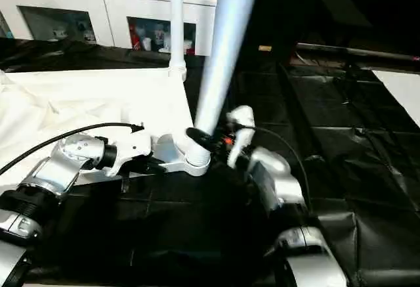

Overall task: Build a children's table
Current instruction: Insert table leg to table base

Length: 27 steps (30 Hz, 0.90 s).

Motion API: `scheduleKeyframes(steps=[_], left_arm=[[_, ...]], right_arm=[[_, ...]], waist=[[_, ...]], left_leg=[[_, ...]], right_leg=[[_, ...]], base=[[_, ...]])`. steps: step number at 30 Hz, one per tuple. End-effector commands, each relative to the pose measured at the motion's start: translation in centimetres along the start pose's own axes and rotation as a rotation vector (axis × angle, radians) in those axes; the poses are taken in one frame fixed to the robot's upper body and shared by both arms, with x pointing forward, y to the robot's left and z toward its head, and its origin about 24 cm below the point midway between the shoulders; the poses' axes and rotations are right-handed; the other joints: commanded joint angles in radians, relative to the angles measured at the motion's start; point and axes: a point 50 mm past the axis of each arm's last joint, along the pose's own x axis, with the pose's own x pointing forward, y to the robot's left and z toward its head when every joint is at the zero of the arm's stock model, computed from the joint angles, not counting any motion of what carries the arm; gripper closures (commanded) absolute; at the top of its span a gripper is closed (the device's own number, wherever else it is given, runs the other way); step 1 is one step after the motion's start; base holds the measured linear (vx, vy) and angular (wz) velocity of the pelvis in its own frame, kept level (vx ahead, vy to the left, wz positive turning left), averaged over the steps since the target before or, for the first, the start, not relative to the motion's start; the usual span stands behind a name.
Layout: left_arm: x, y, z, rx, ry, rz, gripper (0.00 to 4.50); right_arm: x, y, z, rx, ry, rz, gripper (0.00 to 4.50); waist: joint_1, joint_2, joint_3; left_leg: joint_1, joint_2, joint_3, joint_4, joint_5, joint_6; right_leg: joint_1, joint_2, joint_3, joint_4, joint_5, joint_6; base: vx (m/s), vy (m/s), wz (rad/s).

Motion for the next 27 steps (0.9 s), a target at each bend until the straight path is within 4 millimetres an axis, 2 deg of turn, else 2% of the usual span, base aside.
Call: scheduleKeyframes(steps=[1, 4, 5, 7, 9, 12, 16, 21, 22, 23, 25, 26, 27], left_arm=[[0.3, 0.2, 0.6, 0.012, -0.049, 0.018, 4.5], [0.3, 0.2, 0.6, 0.008, -0.049, 0.022, 4.5], [0.2, 0.2, 0.5, 0.006, -0.046, 0.019, 4.5], [0.2, 0.1, 0.4, 0.005, -0.043, 0.012, 4.5], [0.2, 0.1, 0.3, 0.01, -0.038, 0.007, 4.5], [0.2, 0.3, 0.4, 0.012, -0.036, 0.009, 4.5], [0.2, 0.4, 0.5, 0.008, -0.039, 0.012, 4.5], [0.3, 0.3, 0.5, 0.026, -0.029, -0.011, 4.5], [0.3, 0.2, 0.6, 0.028, -0.03, -0.016, 4.5], [0.3, 0.2, 0.6, 0.032, -0.029, -0.021, 4.5], [0.2, 0.2, 0.5, 0.04, -0.022, -0.025, 4.5], [0.2, 0.2, 0.5, 0.044, -0.019, -0.028, 4.5], [0.2, 0.2, 0.5, 0.046, -0.017, -0.031, 4.5]], right_arm=[[-1.9, -0.4, -3.2, 0.035, 0.098, -0.08, 2.65], [-2.1, -0.1, -3.7, 0.004, 0.095, -0.082, 2.65], [-2.2, 0.3, -4.2, -0.015, 0.114, -0.07, 2.65], [-2.2, 0.7, -4.7, -0.047, 0.153, -0.046, 2.65], [-2.1, 1.1, -4.9, -0.084, 0.193, -0.013, 2.65], [-1.8, 1.5, -4.9, -0.105, 0.212, 0.021, 2.65], [-1.8, 1.5, -4.8, -0.1, 0.203, 0.026, 2.65], [-1.4, 1.9, -5.0, -0.097, 0.296, 0.13, 2.65], [-1.3, 2.1, -5.0, -0.098, 0.329, 0.169, 2.65], [-1.2, 2.3, -5.1, -0.099, 0.365, 0.213, 2.65], [-1.0, 2.4, -5.2, -0.102, 0.41, 0.258, 2.65], [-1.0, 2.5, -5.2, -0.107, 0.433, 0.28, 2.65], [-1.0, 2.5, -5.3, -0.114, 0.448, 0.296, 2.65]], waist=[[-0.001, 0.011, -0.041], [0.001, 0.016, -0.038], [0.002, 0.028, -0.033], [0.0, 0.023, -0.033], [-0.003, 0.028, -0.027], [-0.007, 0.028, -0.021], [-0.009, 0.027, -0.016], [-0.011, 0.023, -0.008], [-0.013, 0.014, -0.009], [-0.012, 0.018, -0.008], [-0.012, 0.017, -0.009], [-0.011, 0.01, -0.011], [-0.009, 0.013, -0.011]], left_leg=[[-0.01, 0.028, 0.009, -0.078, -0.179, 0.038], [-0.011, 0.028, 0.008, -0.082, -0.182, 0.034], [-0.012, 0.027, 0.007, -0.085, -0.199, 0.03], [-0.012, 0.026, 0.007, -0.085, -0.214, 0.028], [-0.014, 0.025, 0.004, -0.088, -0.243, 0.026], [-0.014, 0.027, 0.004, -0.091, -0.256, 0.031], [-0.015, 0.027, 0.003, -0.093, -0.273, 0.035], [-0.013, 0.027, 0.001, -0.096, -0.297, 0.041], [-0.017, 0.028, 0.001, -0.097, -0.285, 0.044], [-0.017, 0.028, 0.0, -0.098, -0.274, 0.047], [-0.016, 0.029, 0.002, -0.096, -0.256, 0.051], [-0.015, 0.029, 0.005, -0.095, -0.228, 0.056], [-0.014, 0.029, 0.007, -0.095, -0.215, 0.058]], right_leg=[[0.048, -0.065, 0.034, -0.074, -0.222, -0.232], [0.048, -0.062, 0.034, -0.075, -0.219, -0.225], [0.045, -0.062, 0.034, -0.077, -0.229, -0.222], [0.048, -0.06, 0.034, -0.079, -0.242, -0.216], [0.045, -0.061, 0.036, -0.085, -0.309, -0.2], [0.04, -0.06, 0.038, -0.09, -0.339, -0.189], [0.037, -0.06, 0.039, -0.092, -0.366, -0.185], [0.031, -0.062, 0.041, -0.1, -0.437, -0.164], [0.034, -0.063, 0.041, -0.1, -0.44, -0.16], [0.033, -0.063, 0.041, -0.099, -0.44, -0.159], [0.033, -0.064, 0.042, -0.099, -0.424, -0.162], [0.034, -0.064, 0.042, -0.097, -0.382, -0.173], [0.033, -0.064, 0.042, -0.095, -0.356, -0.182]], base=[[0.0, 0.0, 0.0], [0.0, 0.0, 0.0], [0.0, 0.0, 0.0], [0.0, 0.0, 0.0], [0.0, 0.0, 0.0], [0.0, 0.0, 0.0], [0.0, 0.0, 0.0], [0.0, 0.0, 0.0], [0.0, 0.0, 0.0], [0.0, 0.0, 0.0], [0.0, 0.0, 0.0], [0.0, 0.0, 0.0], [0.0, 0.0, 0.0]])
